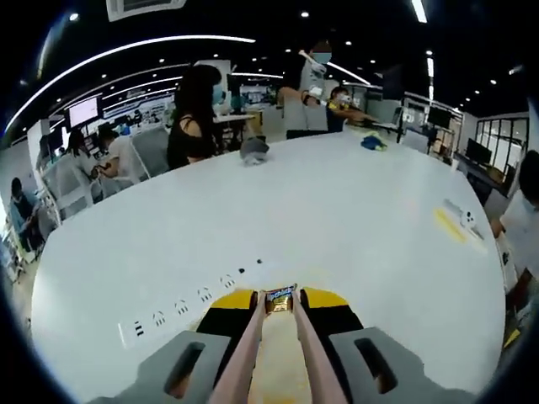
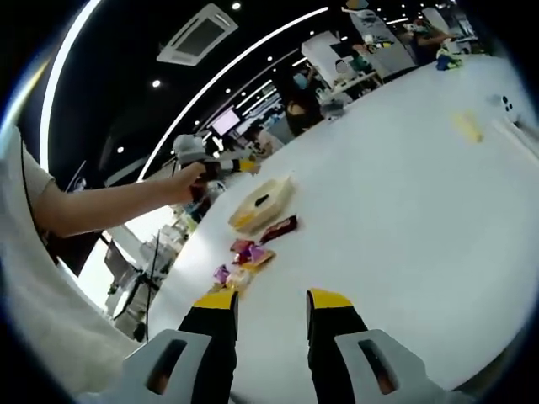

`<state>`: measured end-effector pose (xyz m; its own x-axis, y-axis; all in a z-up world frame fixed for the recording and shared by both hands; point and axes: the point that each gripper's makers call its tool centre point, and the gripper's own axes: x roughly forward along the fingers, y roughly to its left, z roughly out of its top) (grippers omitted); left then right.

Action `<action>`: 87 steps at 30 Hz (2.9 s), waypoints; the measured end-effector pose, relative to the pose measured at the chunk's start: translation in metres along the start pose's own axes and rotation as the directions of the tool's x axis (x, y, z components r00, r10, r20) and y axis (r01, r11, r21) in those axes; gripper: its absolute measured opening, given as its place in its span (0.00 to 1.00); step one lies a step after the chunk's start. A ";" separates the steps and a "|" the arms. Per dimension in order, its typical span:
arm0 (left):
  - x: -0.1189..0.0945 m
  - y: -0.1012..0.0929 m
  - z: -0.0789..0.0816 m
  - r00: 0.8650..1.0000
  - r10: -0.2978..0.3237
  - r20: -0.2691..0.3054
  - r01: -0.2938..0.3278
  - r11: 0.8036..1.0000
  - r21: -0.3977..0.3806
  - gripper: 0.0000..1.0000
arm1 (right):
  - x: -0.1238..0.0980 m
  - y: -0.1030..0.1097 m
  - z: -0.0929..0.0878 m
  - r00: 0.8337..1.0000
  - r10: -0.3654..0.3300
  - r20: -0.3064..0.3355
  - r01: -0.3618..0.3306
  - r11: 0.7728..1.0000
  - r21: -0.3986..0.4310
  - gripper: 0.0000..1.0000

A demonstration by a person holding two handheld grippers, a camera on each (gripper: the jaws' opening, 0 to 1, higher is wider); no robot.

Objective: Place the target food into the container with the food tongs after gripping and lifting it, then release it inside without dropping or visibly crushing the food.

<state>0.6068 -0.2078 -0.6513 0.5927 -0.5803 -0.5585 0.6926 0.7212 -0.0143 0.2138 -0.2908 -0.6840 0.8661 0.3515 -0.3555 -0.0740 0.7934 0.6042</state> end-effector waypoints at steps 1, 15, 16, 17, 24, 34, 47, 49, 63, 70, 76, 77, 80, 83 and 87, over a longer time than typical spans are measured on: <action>0.001 0.001 -0.001 1.000 0.001 -0.002 -0.001 1.000 -0.001 0.18 | -0.001 0.000 0.001 1.000 -0.003 0.000 0.003 1.000 -0.002 0.32; 0.016 0.017 -0.008 0.999 0.036 -0.036 -0.038 0.998 -0.051 0.19 | -0.010 -0.005 -0.005 0.999 -0.043 -0.008 0.043 0.999 0.004 0.32; 0.016 0.018 -0.009 0.998 0.041 -0.041 -0.043 0.998 -0.044 0.20 | -0.010 -0.005 -0.005 0.999 -0.044 -0.007 0.044 0.999 0.006 0.32; 0.016 0.018 -0.011 0.998 0.042 -0.046 -0.044 0.998 -0.046 0.20 | -0.010 -0.006 -0.005 0.999 -0.046 -0.005 0.046 0.999 0.007 0.32; 0.015 0.016 -0.009 0.998 0.043 -0.042 -0.046 0.997 -0.060 0.22 | -0.009 -0.005 -0.004 0.999 -0.043 -0.002 0.043 0.999 0.007 0.32; 0.002 0.018 -0.011 0.998 0.050 -0.030 -0.052 0.996 -0.076 0.23 | -0.011 -0.004 -0.002 0.999 -0.036 0.007 0.036 0.999 0.003 0.32; -0.052 0.011 -0.010 0.998 0.021 0.051 -0.013 0.988 -0.152 0.23 | 0.004 0.006 0.000 1.000 0.024 -0.004 -0.024 1.000 0.006 0.32; -0.058 0.009 -0.014 0.999 0.013 0.044 -0.007 0.992 -0.128 0.24 | 0.007 0.009 0.002 0.999 0.036 -0.012 -0.036 0.999 -0.014 0.32; -0.134 -0.012 -0.017 0.989 0.006 0.149 0.025 0.979 -0.204 0.24 | 0.021 0.030 0.008 0.994 0.097 -0.045 -0.100 0.992 -0.082 0.32; -0.161 -0.011 -0.020 0.986 0.028 0.167 0.004 0.982 -0.187 0.24 | 0.027 0.038 0.001 0.990 0.124 -0.071 -0.130 0.988 -0.086 0.32; -0.174 -0.011 -0.021 0.981 0.038 0.190 -0.002 0.982 -0.187 0.24 | 0.034 0.045 0.000 0.986 0.145 -0.087 -0.153 0.984 -0.091 0.32; -0.177 -0.012 -0.020 0.979 0.037 0.198 0.002 0.981 -0.193 0.24 | 0.036 0.047 -0.001 0.985 0.148 -0.093 -0.157 0.983 -0.096 0.32; -0.184 -0.014 -0.015 0.975 0.039 0.219 0.006 0.980 -0.199 0.24 | 0.039 0.051 0.000 0.983 0.157 -0.099 -0.167 0.981 -0.102 0.32; -0.193 -0.013 -0.011 0.969 0.039 0.244 0.012 0.979 -0.203 0.24 | 0.043 0.054 0.001 0.981 0.166 -0.105 -0.178 0.976 -0.122 0.33; -0.200 -0.013 -0.012 0.967 0.038 0.254 0.015 0.979 -0.202 0.24 | 0.045 0.055 -0.001 0.980 0.164 -0.111 -0.177 0.977 -0.121 0.33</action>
<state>0.4743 -0.0962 -0.5490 0.7035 -0.6294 -0.3301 0.6036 0.7743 -0.1899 0.2488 -0.2310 -0.6675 0.7817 0.5297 -0.3291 -0.2853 0.7730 0.5666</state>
